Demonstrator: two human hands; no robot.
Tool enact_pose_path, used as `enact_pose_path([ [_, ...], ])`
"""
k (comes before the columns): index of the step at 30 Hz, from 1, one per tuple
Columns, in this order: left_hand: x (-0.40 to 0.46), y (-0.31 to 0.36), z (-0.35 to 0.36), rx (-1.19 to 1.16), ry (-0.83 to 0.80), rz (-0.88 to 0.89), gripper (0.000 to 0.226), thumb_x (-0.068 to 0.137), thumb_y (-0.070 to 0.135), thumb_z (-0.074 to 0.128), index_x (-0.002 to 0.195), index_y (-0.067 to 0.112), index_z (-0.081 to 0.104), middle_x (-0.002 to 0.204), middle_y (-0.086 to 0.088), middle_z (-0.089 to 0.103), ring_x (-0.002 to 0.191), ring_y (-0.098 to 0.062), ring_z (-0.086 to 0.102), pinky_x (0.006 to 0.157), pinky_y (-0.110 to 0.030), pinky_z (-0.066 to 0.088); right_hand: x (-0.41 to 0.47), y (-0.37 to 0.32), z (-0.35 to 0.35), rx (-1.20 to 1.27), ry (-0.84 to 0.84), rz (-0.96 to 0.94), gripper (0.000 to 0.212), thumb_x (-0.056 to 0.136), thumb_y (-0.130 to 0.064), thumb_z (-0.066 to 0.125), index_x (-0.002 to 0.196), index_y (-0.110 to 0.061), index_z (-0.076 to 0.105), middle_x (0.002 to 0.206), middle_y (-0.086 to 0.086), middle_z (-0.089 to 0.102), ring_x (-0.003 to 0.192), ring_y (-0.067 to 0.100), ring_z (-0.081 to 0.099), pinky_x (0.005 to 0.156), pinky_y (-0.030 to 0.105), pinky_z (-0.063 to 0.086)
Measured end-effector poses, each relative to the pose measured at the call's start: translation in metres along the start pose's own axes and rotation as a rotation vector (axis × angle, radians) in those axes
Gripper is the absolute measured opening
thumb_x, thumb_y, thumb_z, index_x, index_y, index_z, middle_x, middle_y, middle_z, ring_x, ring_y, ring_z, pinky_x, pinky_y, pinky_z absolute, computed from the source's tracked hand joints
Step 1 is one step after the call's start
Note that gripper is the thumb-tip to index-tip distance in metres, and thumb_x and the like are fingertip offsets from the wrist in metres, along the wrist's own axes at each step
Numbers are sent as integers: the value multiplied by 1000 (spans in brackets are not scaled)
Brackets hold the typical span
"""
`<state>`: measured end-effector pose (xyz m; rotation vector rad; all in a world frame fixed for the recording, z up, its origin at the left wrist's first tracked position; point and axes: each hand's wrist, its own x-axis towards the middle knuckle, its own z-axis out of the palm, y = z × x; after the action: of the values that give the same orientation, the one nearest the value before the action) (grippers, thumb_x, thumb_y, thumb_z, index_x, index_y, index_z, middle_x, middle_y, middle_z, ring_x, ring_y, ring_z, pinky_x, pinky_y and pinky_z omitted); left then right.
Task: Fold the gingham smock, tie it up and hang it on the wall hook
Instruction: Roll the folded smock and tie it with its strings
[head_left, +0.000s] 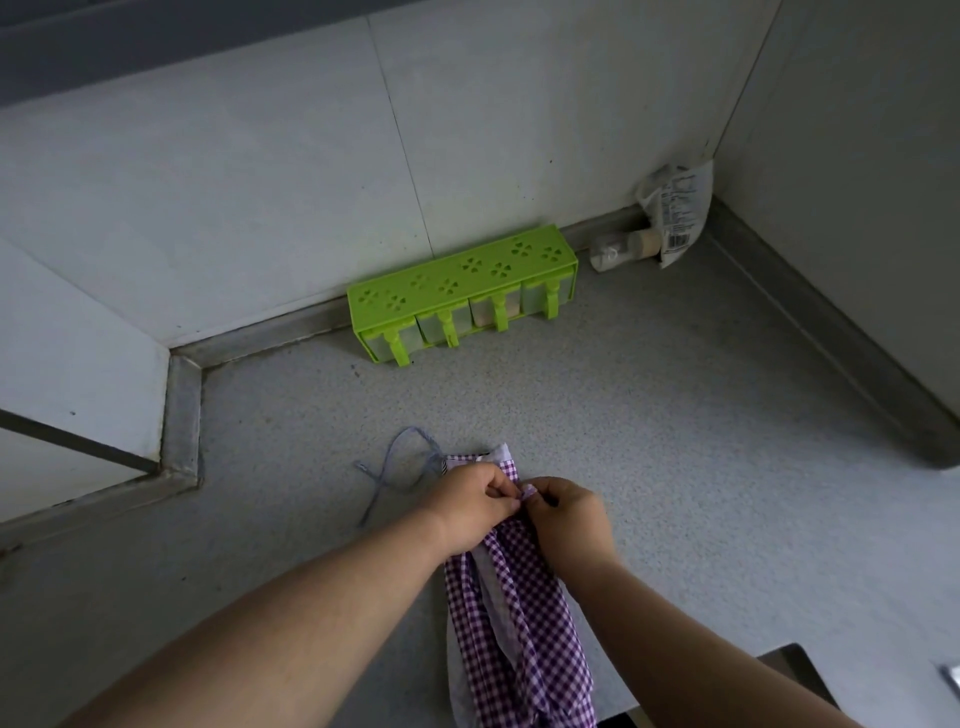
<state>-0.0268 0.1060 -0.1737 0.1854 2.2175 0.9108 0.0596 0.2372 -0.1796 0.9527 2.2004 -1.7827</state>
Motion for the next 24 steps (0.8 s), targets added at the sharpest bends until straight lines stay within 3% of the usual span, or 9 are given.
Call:
enact_pose_path([
  [4,1,-2,-1,-72,-9,-19,18,93,14,79,83,26,70,93,-1,79,94,-19,76,96,-36,59,-4,6,-5,-239,-89,-190,17,98,-20,61,100,-22,77,98,-10,69,91,1,63,82,25,53],
  [6,0,-2,-2,-83,-17,-20,19,92,12,79,83,26,70,93,-2,79,95,-20,76,97,-38,59,-3,6,-8,-268,-113,-196,13,98,-24,63,99,-28,75,97,-12,69,89,0,63,78,19,51],
  [9,-1,-2,-3,-105,-35,-23,17,92,12,80,86,25,71,94,-2,80,95,-18,76,98,-37,59,0,1,-10,-194,-81,-83,13,100,-26,63,90,-31,71,87,-11,72,80,2,66,66,14,48],
  [14,0,-6,-5,-59,-48,-21,15,88,21,84,82,32,77,89,9,81,93,-11,77,100,-38,58,-4,-8,-2,176,-17,131,10,99,-21,64,96,-22,74,85,-6,78,80,9,75,76,30,62],
  [17,0,-1,-3,0,-17,-21,16,87,26,86,80,33,73,88,9,79,90,-9,74,95,-34,58,-8,-4,-2,183,-30,94,19,101,-17,61,94,-23,78,85,-6,79,81,9,75,82,35,63],
  [19,-1,3,-3,46,11,-21,18,87,31,85,82,31,68,89,9,75,85,-9,70,80,-27,56,-13,-3,-6,181,-73,58,25,100,-12,59,93,-23,80,87,-4,79,85,12,75,84,37,63],
  [21,-4,8,-4,129,33,-14,19,89,33,82,87,29,63,89,11,70,79,-2,62,64,-18,42,-16,-2,-8,216,-131,43,22,99,-13,61,97,-23,80,92,-3,80,90,14,76,86,36,62],
  [24,-6,10,-5,193,10,7,18,91,32,78,89,30,60,87,13,65,76,3,56,61,-17,37,-14,3,-5,157,-113,-5,16,100,-22,64,101,-28,79,95,-10,79,90,6,75,86,34,61],
])
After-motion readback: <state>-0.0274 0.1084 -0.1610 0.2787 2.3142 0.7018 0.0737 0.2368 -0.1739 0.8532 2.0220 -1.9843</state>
